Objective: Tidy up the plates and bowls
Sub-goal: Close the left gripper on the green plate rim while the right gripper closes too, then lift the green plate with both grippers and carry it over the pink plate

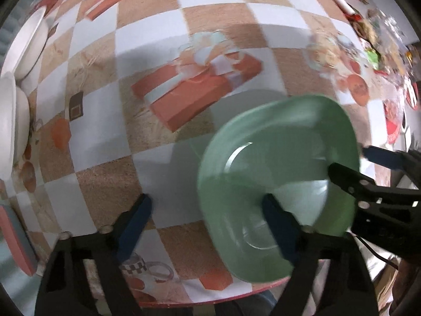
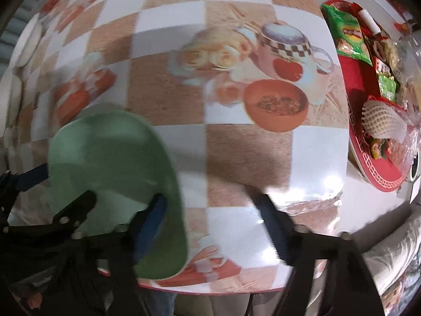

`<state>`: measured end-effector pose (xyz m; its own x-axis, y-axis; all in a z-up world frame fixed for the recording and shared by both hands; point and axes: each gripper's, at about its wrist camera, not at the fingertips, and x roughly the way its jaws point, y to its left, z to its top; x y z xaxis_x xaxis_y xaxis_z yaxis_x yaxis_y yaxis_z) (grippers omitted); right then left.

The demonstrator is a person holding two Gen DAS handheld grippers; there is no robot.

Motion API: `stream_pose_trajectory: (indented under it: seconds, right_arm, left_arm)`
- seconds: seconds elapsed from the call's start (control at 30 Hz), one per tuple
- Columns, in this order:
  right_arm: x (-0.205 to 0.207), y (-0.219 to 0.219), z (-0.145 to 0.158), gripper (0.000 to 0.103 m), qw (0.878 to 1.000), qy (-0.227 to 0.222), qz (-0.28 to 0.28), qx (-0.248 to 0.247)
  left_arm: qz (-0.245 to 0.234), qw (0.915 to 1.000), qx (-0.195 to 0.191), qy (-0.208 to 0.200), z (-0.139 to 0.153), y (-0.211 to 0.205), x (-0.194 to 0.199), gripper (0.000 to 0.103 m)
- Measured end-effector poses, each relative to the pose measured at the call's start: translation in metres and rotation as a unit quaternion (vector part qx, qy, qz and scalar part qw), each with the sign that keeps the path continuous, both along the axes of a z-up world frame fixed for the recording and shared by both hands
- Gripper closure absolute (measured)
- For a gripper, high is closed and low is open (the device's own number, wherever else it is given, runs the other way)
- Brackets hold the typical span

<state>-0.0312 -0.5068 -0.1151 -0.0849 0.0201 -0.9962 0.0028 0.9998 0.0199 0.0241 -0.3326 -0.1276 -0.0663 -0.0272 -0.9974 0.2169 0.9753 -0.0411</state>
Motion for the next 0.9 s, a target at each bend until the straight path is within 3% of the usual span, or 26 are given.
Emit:
stream_pose_trajectory:
  seconds: [0.03,0.07,0.1,0.13,0.27,0.37,0.63,0.9]
  right_arm:
    - [-0.001,0.004,0.002,0.061,1.000,-0.003,0.003,0.005]
    - [-0.001,0.006,0.003,0.069,1.000,-0.004,0.004,0.013]
    - [-0.001,0.008,0.004,0.086,1.000,-0.003,0.002,0.026]
    - [0.000,0.010,0.003,0.086,0.999,0.003,-0.005,0.041]
    - [0.002,0.009,0.000,0.086,0.999,0.015,-0.029,0.035]
    - [0.000,0.011,-0.005,0.086,0.997,0.030,-0.049,0.042]
    - [-0.012,0.058,-0.009,0.086,0.997,0.048,-0.036,0.045]
    - [-0.015,0.130,-0.014,0.086,0.996,0.056,-0.012,0.061]
  left_arm:
    - [-0.010,0.9999,-0.004,-0.002,0.002,-0.004,-0.001,0.032]
    - [-0.017,0.9998,-0.006,-0.003,0.005,-0.006,-0.002,0.042]
    - [-0.022,0.9997,-0.009,-0.005,0.007,-0.008,-0.002,0.058]
    - [-0.029,0.9995,-0.016,-0.004,0.009,-0.009,-0.003,0.066]
    - [-0.024,0.9995,-0.020,0.003,0.010,-0.002,0.001,0.080]
    - [-0.030,0.9994,-0.018,0.005,0.012,0.009,0.002,0.081]
    - [-0.034,0.9993,-0.011,0.001,0.009,0.059,-0.004,0.081]
    - [0.003,0.9999,0.009,-0.010,0.010,0.136,-0.007,0.081]
